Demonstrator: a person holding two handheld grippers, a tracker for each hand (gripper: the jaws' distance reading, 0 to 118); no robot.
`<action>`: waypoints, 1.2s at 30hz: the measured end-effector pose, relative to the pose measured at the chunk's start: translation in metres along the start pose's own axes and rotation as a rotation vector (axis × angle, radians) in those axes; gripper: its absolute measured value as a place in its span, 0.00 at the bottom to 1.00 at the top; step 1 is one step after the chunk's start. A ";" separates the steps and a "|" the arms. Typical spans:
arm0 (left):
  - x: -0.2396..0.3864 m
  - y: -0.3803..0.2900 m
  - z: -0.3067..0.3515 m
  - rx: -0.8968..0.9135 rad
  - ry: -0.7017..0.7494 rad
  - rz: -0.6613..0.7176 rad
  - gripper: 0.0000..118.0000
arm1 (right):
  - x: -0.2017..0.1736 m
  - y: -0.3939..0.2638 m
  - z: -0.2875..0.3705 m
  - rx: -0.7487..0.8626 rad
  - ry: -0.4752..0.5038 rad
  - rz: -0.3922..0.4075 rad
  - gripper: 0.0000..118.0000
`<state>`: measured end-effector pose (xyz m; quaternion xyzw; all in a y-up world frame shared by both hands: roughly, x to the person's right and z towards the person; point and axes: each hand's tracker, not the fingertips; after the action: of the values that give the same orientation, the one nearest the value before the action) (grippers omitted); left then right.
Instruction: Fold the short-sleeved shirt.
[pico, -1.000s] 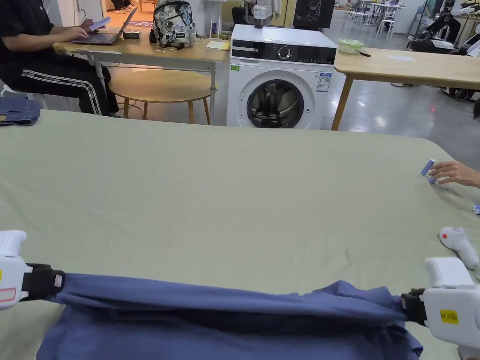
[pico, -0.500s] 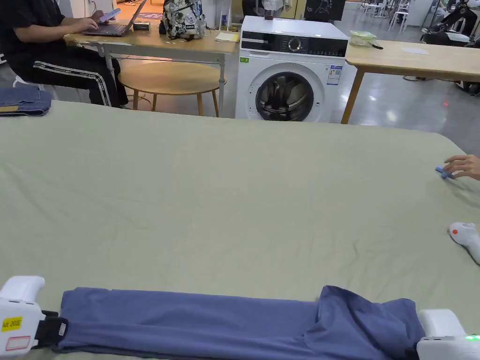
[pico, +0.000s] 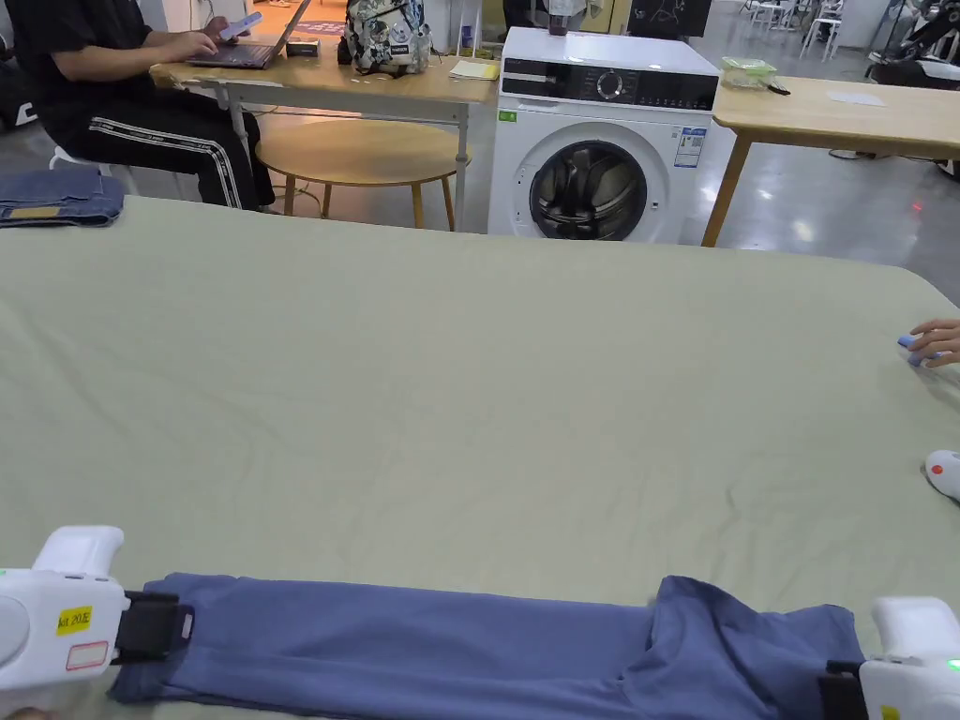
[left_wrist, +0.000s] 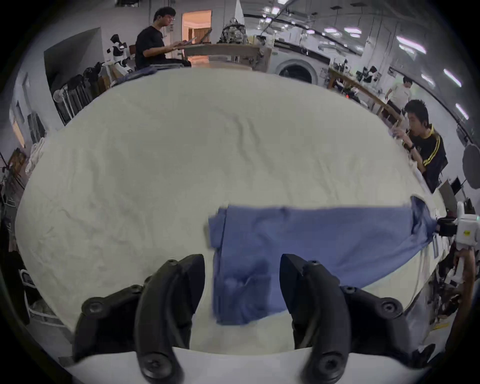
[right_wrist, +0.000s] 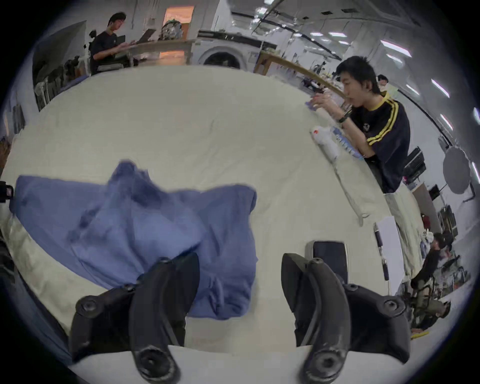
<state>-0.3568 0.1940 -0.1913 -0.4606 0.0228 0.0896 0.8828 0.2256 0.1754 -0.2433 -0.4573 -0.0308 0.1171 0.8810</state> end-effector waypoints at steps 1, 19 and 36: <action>0.003 0.005 0.004 0.029 -0.018 0.012 0.51 | -0.002 0.004 0.005 0.020 -0.001 -0.009 0.58; 0.098 0.027 0.048 0.583 0.022 -0.132 0.00 | -0.103 0.051 0.063 0.668 0.201 -0.207 0.00; -0.001 0.033 0.056 0.400 -0.096 0.046 0.00 | -0.135 0.066 0.076 0.838 0.148 -0.141 0.00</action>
<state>-0.3664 0.2583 -0.1860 -0.2706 0.0087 0.1252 0.9545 0.0702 0.2413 -0.2460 -0.0637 0.0515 0.0258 0.9963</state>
